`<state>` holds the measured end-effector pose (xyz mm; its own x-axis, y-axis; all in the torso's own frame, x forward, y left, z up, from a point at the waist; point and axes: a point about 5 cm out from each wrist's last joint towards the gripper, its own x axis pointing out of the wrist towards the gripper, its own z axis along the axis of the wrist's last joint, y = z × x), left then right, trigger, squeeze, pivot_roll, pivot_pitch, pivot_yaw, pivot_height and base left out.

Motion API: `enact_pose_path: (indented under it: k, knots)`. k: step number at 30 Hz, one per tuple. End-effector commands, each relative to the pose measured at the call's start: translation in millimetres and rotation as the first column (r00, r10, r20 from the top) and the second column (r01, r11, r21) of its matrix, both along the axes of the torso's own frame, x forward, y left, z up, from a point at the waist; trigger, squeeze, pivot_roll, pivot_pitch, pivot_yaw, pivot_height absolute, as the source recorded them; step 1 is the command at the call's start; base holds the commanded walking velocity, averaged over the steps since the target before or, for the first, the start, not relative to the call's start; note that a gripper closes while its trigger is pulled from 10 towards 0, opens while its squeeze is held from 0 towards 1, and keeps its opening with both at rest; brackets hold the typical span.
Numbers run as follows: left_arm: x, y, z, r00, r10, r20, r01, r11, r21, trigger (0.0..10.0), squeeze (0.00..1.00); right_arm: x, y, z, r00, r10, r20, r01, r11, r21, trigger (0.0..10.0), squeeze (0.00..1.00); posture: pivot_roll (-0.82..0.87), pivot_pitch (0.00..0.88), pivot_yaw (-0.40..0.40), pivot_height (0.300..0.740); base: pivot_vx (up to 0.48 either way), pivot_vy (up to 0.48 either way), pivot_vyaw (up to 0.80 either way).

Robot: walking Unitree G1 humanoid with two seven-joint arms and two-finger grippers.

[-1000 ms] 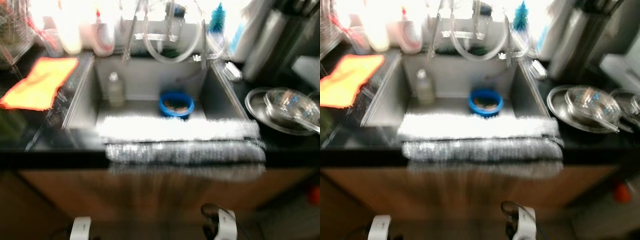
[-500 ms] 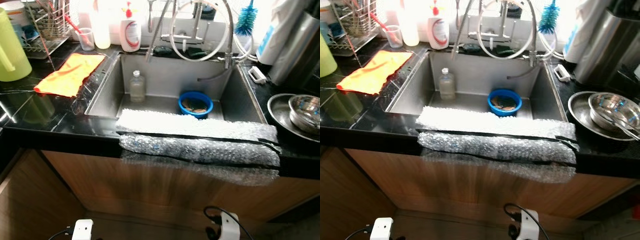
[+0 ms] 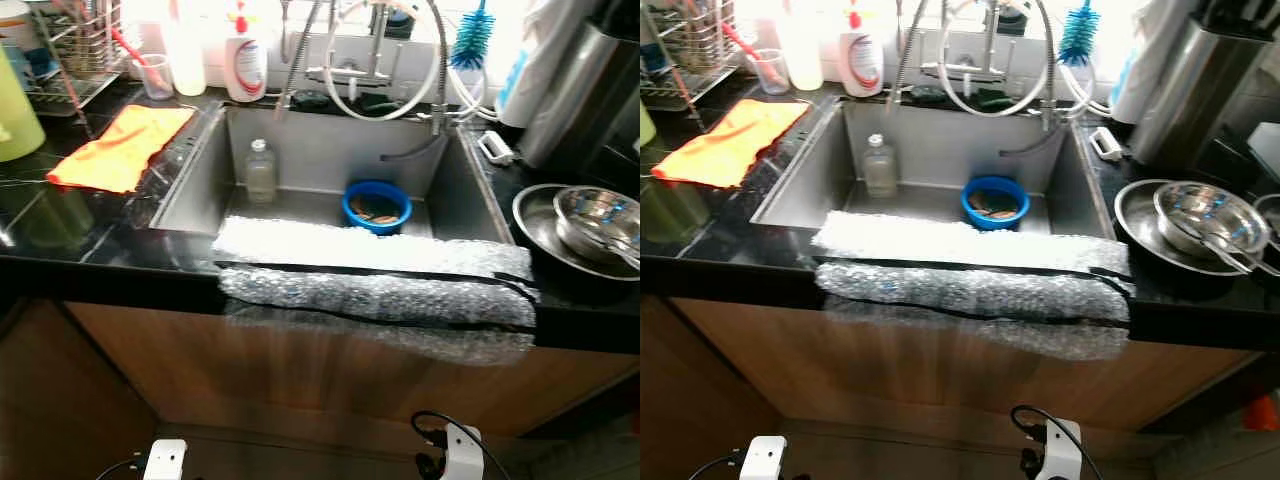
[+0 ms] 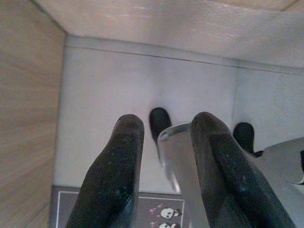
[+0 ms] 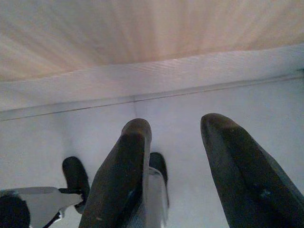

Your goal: Kitchen organization

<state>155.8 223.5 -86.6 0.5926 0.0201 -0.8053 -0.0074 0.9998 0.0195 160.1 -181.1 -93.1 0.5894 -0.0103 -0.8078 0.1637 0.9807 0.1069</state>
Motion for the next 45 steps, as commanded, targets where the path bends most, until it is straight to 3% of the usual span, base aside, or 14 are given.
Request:
enact_pose_path:
  k: [1, 10, 16, 30, 39, 45]
  knots:
    - [-4.9, -1.6, -2.6, 1.0, -0.005, -0.024, 0.005, 1.0, -0.003, 10.0, 0.0, -0.3, -3.8, 0.3, 1.0, -0.004, 0.0, 0.004, 1.0, -0.01, 10.0, 0.0, -0.04, 0.0, -0.074, 0.74, 0.0, 0.0, 0.0]
    - [-5.2, -2.2, -2.9, 1.0, -0.011, -0.026, 0.011, 1.0, -0.001, 10.0, 0.0, -2.6, -4.7, -0.2, 1.0, 0.017, 0.0, -0.017, 1.0, -0.017, 10.0, 0.0, -0.04, 0.0, -0.076, 0.74, 0.0, 0.0, 0.0]
    - [-4.7, -2.0, -2.7, 0.999, -0.023, -0.026, 0.024, 1.0, 0.017, 10.0, 0.0, -4.6, -6.9, -0.8, 1.0, 0.016, -0.006, -0.016, 1.0, -0.024, 10.0, 0.0, -0.05, 0.0, -0.079, 0.74, 0.0, -0.461, 0.0]
    - [-5.5, -2.9, -3.1, 1.0, -0.01, -0.023, 0.01, 1.0, 0.01, 10.0, 0.0, -2.5, -6.6, 0.2, 1.0, 0.03, 0.004, -0.03, 0.999, -0.023, 10.0, 0.0, -0.04, 0.0, -0.082, 0.74, 0.0, 0.0, 0.0]
    - [-3.2, -0.9, -0.5, 1.0, -0.016, 0.026, 0.014, 0.998, 0.064, 10.0, 0.0, 5.5, -7.4, 6.7, 0.992, 0.075, 0.099, -0.071, 0.996, -0.046, 10.0, 0.0, -0.05, 0.0, -0.082, 0.74, 0.0, 0.0, 0.0]
    - [-1.8, -1.2, 0.1, 0.999, -0.026, 0.032, 0.023, 0.996, 0.082, 10.0, 0.0, -0.8, -11.7, 5.4, 0.993, 0.067, 0.1, -0.062, 0.997, -0.052, 10.0, 0.0, -0.05, 0.0, -0.084, 0.74, 0.0, 0.0, 0.0]
